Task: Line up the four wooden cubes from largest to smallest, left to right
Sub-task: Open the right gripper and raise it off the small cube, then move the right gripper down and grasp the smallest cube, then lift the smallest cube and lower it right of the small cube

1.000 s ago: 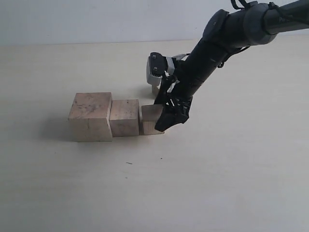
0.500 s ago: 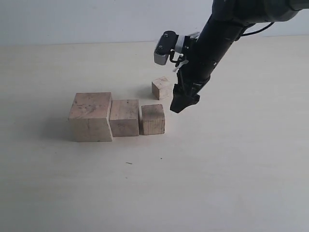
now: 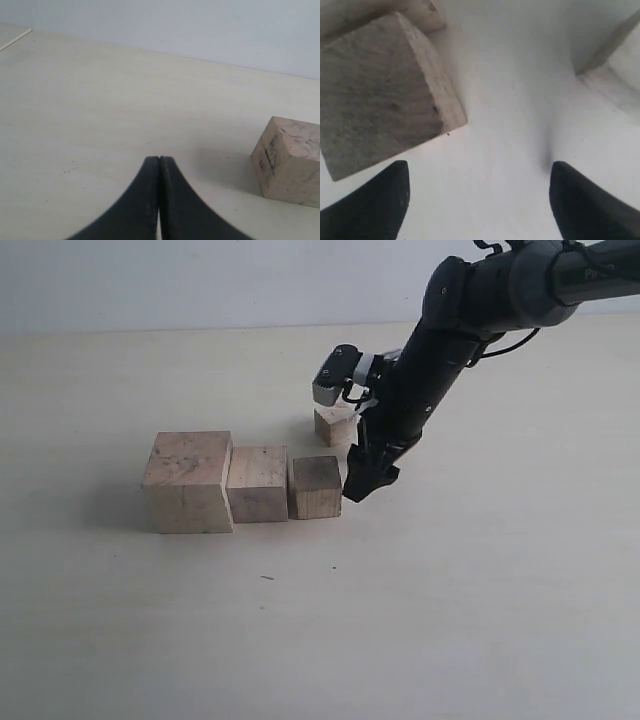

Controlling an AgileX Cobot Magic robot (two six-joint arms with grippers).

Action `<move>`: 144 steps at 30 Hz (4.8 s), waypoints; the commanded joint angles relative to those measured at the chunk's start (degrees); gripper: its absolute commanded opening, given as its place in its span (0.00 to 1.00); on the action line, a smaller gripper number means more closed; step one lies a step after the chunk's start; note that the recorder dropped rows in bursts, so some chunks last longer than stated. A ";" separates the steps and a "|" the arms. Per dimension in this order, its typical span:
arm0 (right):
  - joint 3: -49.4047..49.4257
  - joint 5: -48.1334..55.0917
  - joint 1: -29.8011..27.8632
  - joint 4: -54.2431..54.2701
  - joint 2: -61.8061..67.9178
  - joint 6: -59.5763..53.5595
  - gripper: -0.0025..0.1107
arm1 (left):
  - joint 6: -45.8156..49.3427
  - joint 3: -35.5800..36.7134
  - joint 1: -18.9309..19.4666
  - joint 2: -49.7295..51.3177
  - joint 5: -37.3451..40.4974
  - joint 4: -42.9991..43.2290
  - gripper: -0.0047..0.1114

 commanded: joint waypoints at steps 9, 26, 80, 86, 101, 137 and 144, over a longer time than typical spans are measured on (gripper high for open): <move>0.02 -2.70 -0.08 6.00 -0.06 -1.34 0.66 | 0.26 0.18 0.15 -0.25 -0.54 -0.69 0.04; 0.02 -0.08 -0.08 -2.43 -3.49 6.42 0.66 | 0.26 0.18 0.15 -0.25 -0.54 -0.69 0.04; -0.01 -26.47 2.23 -2.80 -1.02 32.35 0.64 | 0.26 0.18 0.15 -0.25 -0.54 -0.69 0.04; -0.01 -27.22 2.23 -2.43 -0.55 32.77 0.64 | 0.26 0.18 0.15 -0.25 -0.54 -0.69 0.04; -0.01 -26.27 2.23 -1.94 1.49 32.77 0.44 | 0.26 0.18 0.15 -0.25 -0.54 -0.69 0.04; 9.07 -2.98 -0.73 0.64 -10.83 -3.46 0.02 | 0.26 0.18 0.15 -0.25 -0.54 -0.69 0.04; 9.07 -0.83 -0.73 2.77 -10.72 -13.12 0.02 | 0.26 0.18 0.15 -0.25 -0.54 -0.69 0.04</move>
